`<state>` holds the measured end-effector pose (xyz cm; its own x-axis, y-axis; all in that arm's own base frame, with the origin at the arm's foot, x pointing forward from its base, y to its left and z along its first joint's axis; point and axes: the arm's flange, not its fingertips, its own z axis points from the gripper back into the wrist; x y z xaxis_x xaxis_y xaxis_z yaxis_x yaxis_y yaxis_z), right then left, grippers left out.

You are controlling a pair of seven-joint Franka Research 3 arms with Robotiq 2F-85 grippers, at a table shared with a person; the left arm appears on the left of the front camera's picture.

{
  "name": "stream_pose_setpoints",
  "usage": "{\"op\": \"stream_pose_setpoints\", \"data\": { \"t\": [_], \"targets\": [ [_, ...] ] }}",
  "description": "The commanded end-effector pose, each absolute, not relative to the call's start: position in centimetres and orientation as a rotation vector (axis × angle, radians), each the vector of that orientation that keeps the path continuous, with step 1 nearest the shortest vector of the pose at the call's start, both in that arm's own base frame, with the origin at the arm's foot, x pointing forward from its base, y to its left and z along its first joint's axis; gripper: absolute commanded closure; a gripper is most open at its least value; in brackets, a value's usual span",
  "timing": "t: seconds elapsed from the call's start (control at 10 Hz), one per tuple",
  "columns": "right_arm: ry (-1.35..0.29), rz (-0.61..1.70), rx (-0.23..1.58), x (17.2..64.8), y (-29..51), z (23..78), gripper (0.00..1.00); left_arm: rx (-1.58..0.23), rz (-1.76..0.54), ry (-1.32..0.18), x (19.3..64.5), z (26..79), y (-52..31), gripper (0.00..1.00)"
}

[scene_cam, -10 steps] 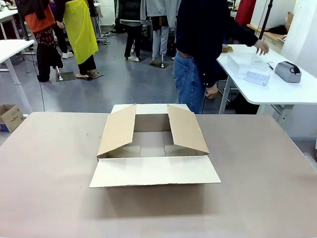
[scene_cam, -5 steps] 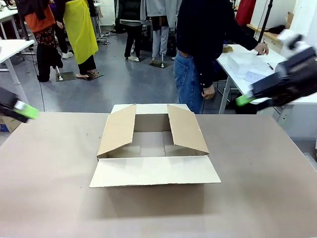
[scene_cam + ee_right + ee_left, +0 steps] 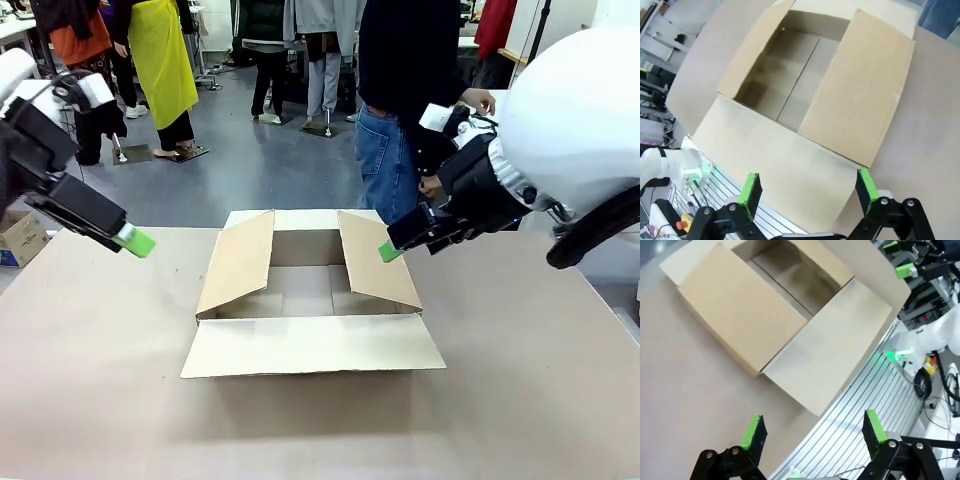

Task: Pack the gift set into the box.
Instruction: Place both hands on the side flaps of the Package Box and spread them outward.

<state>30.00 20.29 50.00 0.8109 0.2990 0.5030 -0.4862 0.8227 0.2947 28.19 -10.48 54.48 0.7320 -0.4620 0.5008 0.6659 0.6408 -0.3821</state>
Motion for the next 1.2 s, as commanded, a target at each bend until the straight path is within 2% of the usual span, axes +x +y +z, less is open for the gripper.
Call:
{"op": "stream_pose_setpoints", "data": {
  "t": [0.0, 0.2, 0.5, 0.7, 0.8, 0.9, 1.0, 1.1],
  "targets": [
    [-0.453, 0.475, 0.452, 29.8, 19.3, 50.9, 0.00, -0.572, -0.670, -0.369, 28.0, 54.2, -11.8, 0.00],
    [-0.453, 0.475, 0.452, 29.8, 19.3, 50.9, 0.00, -0.465, -0.546, -0.331, 28.6, 53.8, -17.9, 0.00],
    [-0.453, 0.475, 0.452, 29.8, 19.3, 50.9, 0.00, -0.266, -0.443, -0.180, 31.1, 51.4, -27.3, 0.00],
    [-0.453, 0.475, 0.452, 29.8, 19.3, 50.9, 0.00, -0.184, -0.125, -0.266, 34.1, 50.5, -30.3, 0.00],
    [-0.453, 0.475, 0.452, 29.8, 19.3, 50.9, 0.00, -0.288, -0.422, -0.249, 29.9, 50.0, -28.1, 0.00],
    [-0.453, 0.475, 0.452, 29.8, 19.3, 50.9, 0.00, -0.288, -0.422, -0.249, 29.9, 50.0, -28.1, 0.00],
    [-0.453, 0.475, 0.452, 29.8, 19.3, 50.9, 0.00, -0.248, -0.296, -0.256, 32.5, 49.3, -30.0, 0.00],
    [-0.453, 0.475, 0.452, 29.8, 19.3, 50.9, 0.00, -0.152, -0.128, -0.363, 32.1, 49.2, -29.9, 0.00]
  ]
}}
